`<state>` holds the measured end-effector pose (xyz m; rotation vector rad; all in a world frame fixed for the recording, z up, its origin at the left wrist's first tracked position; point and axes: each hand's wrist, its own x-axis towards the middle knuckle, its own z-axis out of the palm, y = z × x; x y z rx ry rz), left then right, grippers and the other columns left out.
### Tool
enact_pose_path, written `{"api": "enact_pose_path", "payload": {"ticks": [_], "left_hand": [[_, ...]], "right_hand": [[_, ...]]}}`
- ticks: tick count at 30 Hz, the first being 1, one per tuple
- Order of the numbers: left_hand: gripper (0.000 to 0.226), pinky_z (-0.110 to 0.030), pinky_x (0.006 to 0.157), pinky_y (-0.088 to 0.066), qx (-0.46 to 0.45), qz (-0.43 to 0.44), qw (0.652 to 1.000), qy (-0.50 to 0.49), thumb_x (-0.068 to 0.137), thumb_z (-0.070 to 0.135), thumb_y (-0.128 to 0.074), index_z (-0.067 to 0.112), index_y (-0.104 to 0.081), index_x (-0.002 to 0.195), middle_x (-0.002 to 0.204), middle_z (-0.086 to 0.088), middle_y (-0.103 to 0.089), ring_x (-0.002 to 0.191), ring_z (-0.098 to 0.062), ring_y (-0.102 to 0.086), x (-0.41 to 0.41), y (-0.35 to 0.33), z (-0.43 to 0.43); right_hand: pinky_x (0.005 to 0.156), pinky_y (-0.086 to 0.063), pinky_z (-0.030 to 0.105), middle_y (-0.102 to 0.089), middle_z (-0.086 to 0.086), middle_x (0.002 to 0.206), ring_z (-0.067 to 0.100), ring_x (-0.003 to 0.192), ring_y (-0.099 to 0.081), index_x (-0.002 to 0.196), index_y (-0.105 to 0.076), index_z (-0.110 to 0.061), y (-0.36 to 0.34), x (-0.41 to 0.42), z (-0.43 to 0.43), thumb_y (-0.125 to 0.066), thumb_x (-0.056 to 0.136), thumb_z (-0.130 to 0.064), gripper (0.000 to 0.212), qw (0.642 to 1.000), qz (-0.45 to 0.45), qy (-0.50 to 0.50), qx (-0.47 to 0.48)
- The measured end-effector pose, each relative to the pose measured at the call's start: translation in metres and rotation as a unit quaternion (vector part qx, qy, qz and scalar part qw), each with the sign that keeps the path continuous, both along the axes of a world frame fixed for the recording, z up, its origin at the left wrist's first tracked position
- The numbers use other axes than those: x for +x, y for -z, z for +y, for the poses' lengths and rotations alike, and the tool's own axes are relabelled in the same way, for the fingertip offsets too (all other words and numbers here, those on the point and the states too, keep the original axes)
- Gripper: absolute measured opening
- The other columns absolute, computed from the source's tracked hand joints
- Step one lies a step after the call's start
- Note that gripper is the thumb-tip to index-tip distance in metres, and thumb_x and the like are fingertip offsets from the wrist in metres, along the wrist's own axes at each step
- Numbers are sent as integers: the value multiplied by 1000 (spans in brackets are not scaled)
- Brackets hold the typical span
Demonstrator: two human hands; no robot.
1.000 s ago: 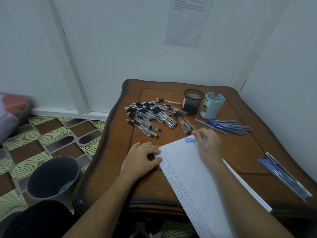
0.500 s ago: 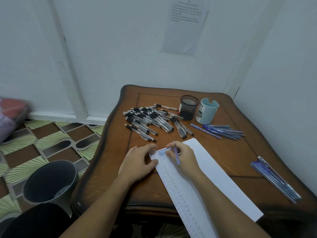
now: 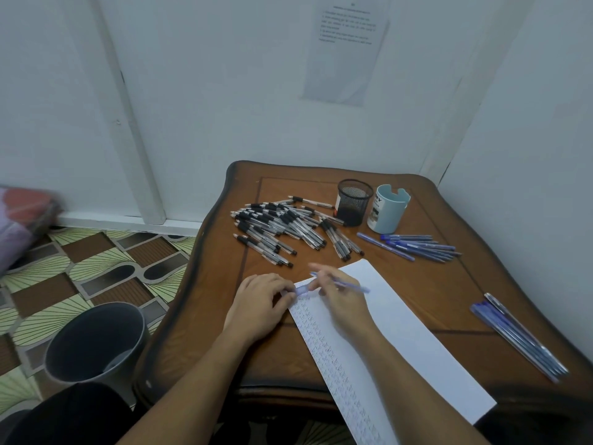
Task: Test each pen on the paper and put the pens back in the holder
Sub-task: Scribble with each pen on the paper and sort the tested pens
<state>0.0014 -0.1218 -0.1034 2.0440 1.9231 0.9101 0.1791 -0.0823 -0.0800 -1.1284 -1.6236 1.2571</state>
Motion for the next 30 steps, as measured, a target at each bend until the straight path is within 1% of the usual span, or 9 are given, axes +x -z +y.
{"api": "enact_pose_path", "payload": {"ticks": [2,4,9,15,18,20,23,26,30], "left_hand": [[22,-26,104,-26,-5,0,1000,-9,96,40,-51,33,-68,109,113,20,-63,112,2,-49,0,0,0],[24,-27,104,-27,-6,-3,1000,-12,97,41,-50,33,-68,111,114,20,-63,112,2,-49,0,-1,0],[23,-26,102,-27,-7,-5,1000,-6,96,40,-52,33,-69,110,113,20,-64,111,1,-49,0,-1,1],[22,-27,101,-28,-2,-1,1000,0,95,40,-54,34,-70,110,113,20,-64,110,1,-49,0,-1,1],[22,-25,98,-28,8,-6,1000,4,94,40,-55,33,-70,109,111,19,-64,108,1,-50,-1,-2,1],[22,-23,94,-25,10,-7,1000,2,94,40,-55,33,-70,109,112,19,-64,108,1,-50,0,-2,0],[22,-22,93,-25,13,-12,1000,-3,95,40,-54,32,-70,109,110,19,-65,108,0,-51,1,-2,1],[20,-21,94,-25,18,-14,1000,-7,94,35,-57,30,-70,108,109,17,-66,108,-2,-52,1,-2,2],[17,-23,97,-29,12,-30,999,-13,93,31,-59,29,-70,106,105,17,-67,104,-3,-54,-1,0,2]], "right_hand": [[66,-43,20,-69,-1,83,6,77,-57,98,-71,-27,-4,2,4,-43,104,-19,30,996,56,49,-52],[55,-39,22,-64,5,64,14,63,-53,98,-63,-16,-8,5,7,-39,104,-10,26,991,85,66,-81],[53,-41,18,-66,11,61,9,51,-55,88,-49,-9,-7,7,7,-43,102,-7,15,991,71,42,-103],[77,-50,27,-70,10,72,14,69,-64,91,-58,-8,0,7,7,-60,96,-13,8,997,36,-20,-71],[71,-50,19,-70,1,84,9,80,-62,90,-70,-13,-2,7,3,-72,89,-17,5,997,-3,-61,-42],[66,-46,16,-73,1,89,10,81,-61,88,-75,-13,-7,7,4,-62,96,-18,16,997,28,-35,-65],[65,-42,22,-74,8,82,18,75,-55,94,-77,-16,-5,11,11,-43,104,-19,36,995,50,3,-89],[71,-42,23,-72,3,86,7,74,-57,88,-78,-14,1,9,11,-51,102,-21,31,994,33,-50,-90],[72,-42,10,-72,-16,98,-1,88,-61,83,-74,-12,-2,7,6,-53,101,-28,32,994,-30,-76,-73]]}}
